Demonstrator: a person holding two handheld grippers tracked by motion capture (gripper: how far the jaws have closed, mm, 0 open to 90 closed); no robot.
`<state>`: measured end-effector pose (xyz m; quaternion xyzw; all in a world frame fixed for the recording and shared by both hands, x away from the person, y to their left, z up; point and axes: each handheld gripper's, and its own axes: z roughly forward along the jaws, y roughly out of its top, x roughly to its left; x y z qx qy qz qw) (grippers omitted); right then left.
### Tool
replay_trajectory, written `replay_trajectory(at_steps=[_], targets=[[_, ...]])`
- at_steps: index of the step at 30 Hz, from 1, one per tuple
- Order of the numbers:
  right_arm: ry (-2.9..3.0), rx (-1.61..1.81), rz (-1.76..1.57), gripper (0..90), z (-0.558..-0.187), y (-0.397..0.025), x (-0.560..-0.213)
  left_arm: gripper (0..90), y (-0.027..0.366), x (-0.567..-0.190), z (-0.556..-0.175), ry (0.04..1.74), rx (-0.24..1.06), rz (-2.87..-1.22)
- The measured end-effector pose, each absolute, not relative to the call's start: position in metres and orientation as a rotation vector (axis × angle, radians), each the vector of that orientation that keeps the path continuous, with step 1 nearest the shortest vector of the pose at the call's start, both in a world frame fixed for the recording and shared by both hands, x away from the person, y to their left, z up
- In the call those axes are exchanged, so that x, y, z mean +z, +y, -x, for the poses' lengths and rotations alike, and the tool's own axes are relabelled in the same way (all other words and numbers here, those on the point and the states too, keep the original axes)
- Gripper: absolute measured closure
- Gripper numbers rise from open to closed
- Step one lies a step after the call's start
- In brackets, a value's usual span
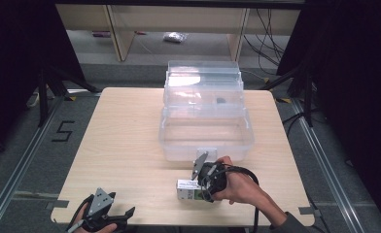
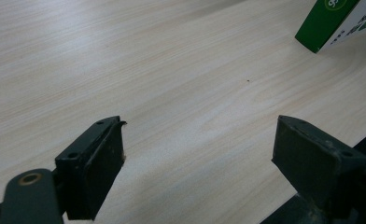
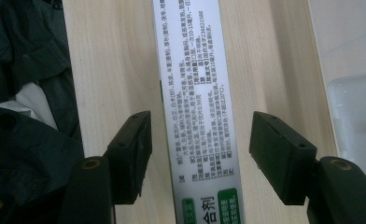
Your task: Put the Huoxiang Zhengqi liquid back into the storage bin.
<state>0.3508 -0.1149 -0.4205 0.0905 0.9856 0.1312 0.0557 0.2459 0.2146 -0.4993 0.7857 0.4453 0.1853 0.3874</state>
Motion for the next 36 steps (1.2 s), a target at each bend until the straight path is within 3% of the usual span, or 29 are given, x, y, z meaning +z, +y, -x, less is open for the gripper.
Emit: replay_trajectory(at_steps=[21,27,36], targets=[[3.068,0.237,-0.183,63.4,-0.357,-0.099,-0.434,15.9,0.214,-0.5,-0.246,1.137,0.468,-1.996],[3.065,0.238,-0.064,64.3,-0.361,-0.098,-0.431,16.2,0.214,-0.5,-0.246,1.136,0.467,-1.994],[3.072,0.293,-0.144,64.5,-0.357,-0.105,-0.406,16.3,0.216,-0.499,-0.246,1.118,0.471,-2.042]])
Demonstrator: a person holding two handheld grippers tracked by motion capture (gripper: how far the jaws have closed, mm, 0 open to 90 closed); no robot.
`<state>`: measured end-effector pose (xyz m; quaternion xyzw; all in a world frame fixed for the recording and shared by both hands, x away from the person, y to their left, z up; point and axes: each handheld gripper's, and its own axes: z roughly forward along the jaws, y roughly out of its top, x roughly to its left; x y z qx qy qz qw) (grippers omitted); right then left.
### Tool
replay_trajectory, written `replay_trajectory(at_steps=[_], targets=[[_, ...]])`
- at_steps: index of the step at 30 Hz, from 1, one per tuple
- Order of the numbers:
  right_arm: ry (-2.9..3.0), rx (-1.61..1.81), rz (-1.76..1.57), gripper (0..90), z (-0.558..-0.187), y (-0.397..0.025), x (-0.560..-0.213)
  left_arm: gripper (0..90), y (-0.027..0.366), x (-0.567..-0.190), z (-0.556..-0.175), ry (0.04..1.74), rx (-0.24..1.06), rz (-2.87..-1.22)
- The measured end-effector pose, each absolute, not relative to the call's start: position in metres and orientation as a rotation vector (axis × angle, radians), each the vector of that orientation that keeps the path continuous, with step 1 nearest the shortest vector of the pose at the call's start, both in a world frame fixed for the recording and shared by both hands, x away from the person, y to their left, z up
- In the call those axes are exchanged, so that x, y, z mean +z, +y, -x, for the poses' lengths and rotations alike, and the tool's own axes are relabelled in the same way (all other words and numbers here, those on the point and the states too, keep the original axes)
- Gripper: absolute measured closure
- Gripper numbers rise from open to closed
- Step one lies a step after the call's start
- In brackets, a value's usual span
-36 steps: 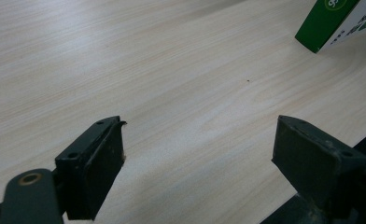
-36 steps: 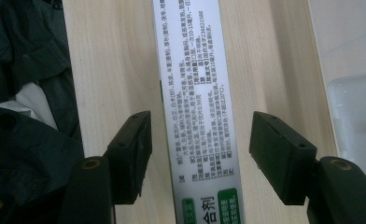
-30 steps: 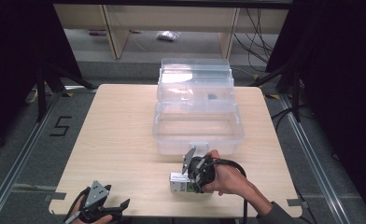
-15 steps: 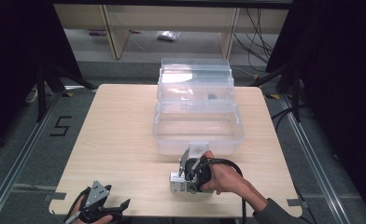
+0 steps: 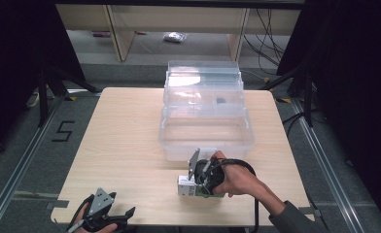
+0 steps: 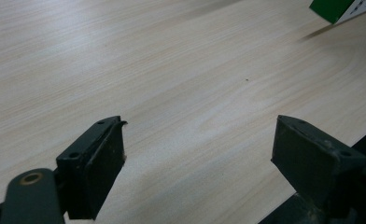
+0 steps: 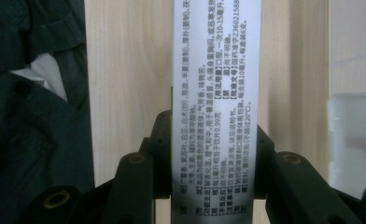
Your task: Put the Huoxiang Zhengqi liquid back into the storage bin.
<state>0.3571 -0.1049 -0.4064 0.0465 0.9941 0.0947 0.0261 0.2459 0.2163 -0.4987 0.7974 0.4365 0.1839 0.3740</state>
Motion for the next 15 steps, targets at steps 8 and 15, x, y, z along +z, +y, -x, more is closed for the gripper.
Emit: replay_trajectory(at_steps=[8,15], targets=[[3.074,0.304,-0.107,64.5,-0.364,-0.115,-0.381,16.6,0.214,-0.5,-0.246,1.137,0.466,-2.0],[3.073,0.353,-0.18,64.5,-0.373,-0.125,-0.363,16.8,0.213,-0.5,-0.246,1.138,0.468,-2.0]])
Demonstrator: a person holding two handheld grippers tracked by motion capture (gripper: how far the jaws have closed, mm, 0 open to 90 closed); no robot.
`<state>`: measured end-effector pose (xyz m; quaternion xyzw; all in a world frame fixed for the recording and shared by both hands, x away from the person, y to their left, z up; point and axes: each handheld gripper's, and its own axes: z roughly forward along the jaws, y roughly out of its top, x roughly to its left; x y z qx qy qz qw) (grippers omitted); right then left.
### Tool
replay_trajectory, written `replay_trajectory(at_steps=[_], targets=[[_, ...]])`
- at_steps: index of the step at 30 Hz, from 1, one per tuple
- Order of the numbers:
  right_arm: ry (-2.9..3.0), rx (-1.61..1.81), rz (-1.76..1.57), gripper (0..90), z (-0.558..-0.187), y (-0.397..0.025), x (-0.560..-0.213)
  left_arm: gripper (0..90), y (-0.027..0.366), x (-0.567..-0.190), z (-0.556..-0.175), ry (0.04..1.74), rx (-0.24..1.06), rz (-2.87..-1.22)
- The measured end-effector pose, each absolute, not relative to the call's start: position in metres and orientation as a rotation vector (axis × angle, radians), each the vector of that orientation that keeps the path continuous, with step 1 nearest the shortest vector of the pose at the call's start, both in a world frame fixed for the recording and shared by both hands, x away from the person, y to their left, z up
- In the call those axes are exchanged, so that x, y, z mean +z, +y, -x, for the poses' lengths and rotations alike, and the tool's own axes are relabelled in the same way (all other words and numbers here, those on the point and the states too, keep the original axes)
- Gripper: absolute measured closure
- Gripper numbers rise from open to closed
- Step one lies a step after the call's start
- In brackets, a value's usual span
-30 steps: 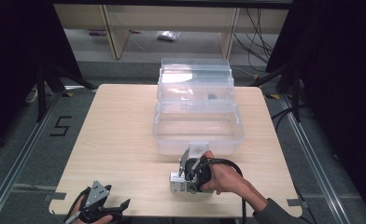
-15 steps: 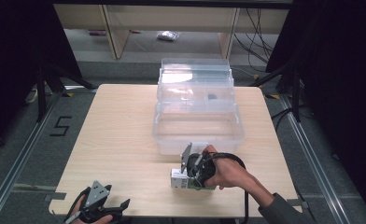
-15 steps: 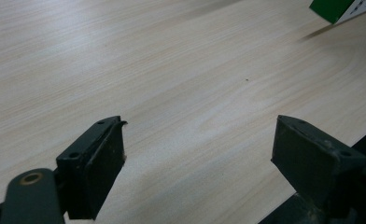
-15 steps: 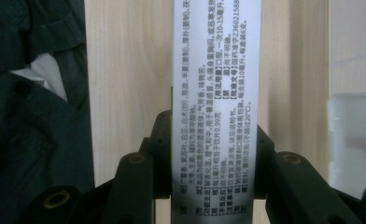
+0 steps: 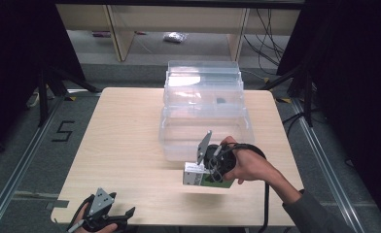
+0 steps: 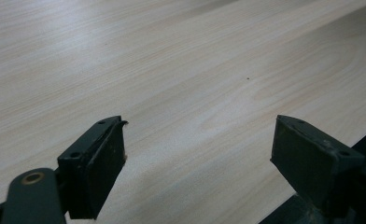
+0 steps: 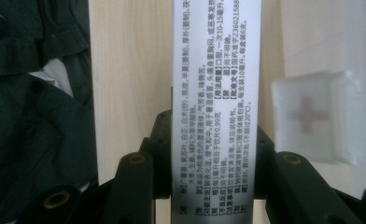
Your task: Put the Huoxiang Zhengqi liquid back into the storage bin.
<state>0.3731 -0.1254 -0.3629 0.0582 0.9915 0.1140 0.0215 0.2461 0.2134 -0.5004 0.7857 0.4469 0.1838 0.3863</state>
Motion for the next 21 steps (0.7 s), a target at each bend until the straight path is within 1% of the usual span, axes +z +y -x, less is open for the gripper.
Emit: replay_trajectory(at_steps=[1,2,4,9,10,13,14,15,16,20,21], targets=[[3.056,0.358,-0.109,64.6,-0.378,-0.127,-0.36,16.8,0.216,-0.499,-0.246,1.121,0.472,-2.042],[3.055,0.322,-0.175,64.6,-0.376,-0.129,-0.354,16.8,0.216,-0.499,-0.247,1.119,0.465,-2.047],[3.06,0.344,-0.122,64.6,-0.381,-0.131,-0.35,16.8,0.215,-0.5,-0.247,1.129,0.479,-2.028],[3.058,0.362,-0.137,64.6,-0.384,-0.135,-0.342,16.8,0.216,-0.501,-0.247,1.134,0.475,-2.033],[3.061,0.371,-0.135,64.7,-0.386,-0.136,-0.339,16.8,0.213,-0.5,-0.246,1.138,0.466,-1.999],[3.057,0.374,-0.175,64.7,-0.386,-0.137,-0.336,16.8,0.214,-0.5,-0.246,1.13,0.465,-2.018],[3.054,0.367,-0.128,64.7,-0.388,-0.138,-0.335,16.8,0.215,-0.501,-0.247,1.134,0.473,-2.029],[3.06,0.368,-0.169,64.7,-0.388,-0.138,-0.333,16.8,0.216,-0.501,-0.248,1.133,0.476,-2.032],[3.059,0.385,-0.17,64.7,-0.39,-0.14,-0.329,16.8,0.214,-0.5,-0.247,1.14,0.465,-2.005],[3.047,0.392,-0.198,64.7,-0.393,-0.141,-0.323,16.8,0.215,-0.5,-0.247,1.137,0.472,-2.025],[3.043,0.404,-0.151,64.7,-0.397,-0.142,-0.321,16.8,0.214,-0.501,-0.247,1.142,0.462,-2.0]])
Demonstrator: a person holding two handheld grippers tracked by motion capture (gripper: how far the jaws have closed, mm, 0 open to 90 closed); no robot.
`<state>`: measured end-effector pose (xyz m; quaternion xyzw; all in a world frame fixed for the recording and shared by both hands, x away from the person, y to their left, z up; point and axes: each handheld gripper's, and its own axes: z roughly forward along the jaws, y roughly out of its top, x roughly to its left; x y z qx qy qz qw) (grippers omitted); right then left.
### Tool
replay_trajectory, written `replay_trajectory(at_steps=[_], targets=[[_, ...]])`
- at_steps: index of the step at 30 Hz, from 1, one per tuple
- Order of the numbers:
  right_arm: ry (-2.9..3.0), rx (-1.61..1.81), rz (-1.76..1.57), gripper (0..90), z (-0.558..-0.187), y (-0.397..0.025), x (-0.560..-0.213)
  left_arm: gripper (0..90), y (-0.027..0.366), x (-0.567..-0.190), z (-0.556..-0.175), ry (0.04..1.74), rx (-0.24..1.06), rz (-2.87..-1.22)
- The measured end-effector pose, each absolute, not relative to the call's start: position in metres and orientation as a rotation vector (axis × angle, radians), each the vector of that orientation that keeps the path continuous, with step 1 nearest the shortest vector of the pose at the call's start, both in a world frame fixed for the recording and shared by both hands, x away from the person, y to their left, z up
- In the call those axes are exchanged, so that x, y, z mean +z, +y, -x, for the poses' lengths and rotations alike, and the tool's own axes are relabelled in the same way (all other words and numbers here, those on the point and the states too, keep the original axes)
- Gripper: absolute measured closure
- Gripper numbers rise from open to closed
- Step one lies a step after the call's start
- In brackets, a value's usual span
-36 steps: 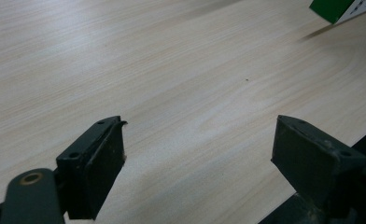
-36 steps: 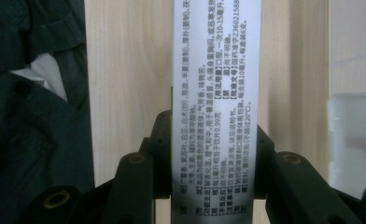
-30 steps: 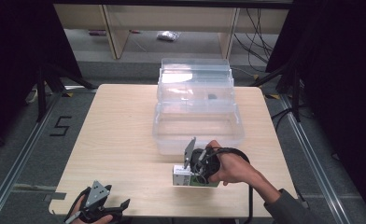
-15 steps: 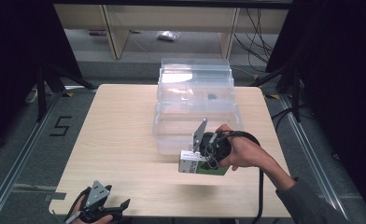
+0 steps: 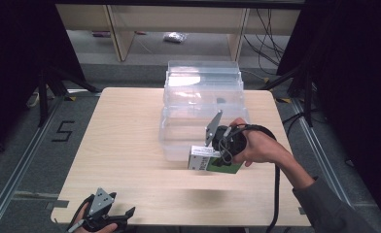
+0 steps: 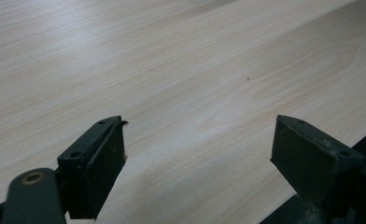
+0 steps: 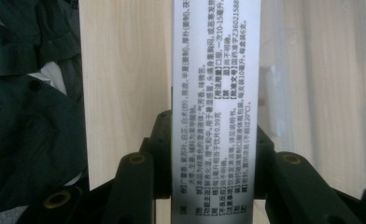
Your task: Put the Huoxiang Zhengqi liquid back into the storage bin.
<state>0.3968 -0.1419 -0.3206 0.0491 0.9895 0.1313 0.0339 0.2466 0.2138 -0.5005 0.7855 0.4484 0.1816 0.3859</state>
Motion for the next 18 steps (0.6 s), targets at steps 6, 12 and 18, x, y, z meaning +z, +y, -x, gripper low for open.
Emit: replay_trajectory(at_steps=[6,12,18], targets=[[3.037,0.39,-0.189,64.7,-0.405,-0.147,-0.312,16.8,0.214,-0.501,-0.247,1.14,0.461,-2.0],[3.045,0.378,-0.178,64.8,-0.419,-0.153,-0.305,16.8,0.216,-0.5,-0.247,1.121,0.464,-2.033],[3.035,0.364,-0.194,64.8,-0.432,-0.158,-0.296,16.8,0.216,-0.5,-0.247,1.13,0.462,-2.03]])
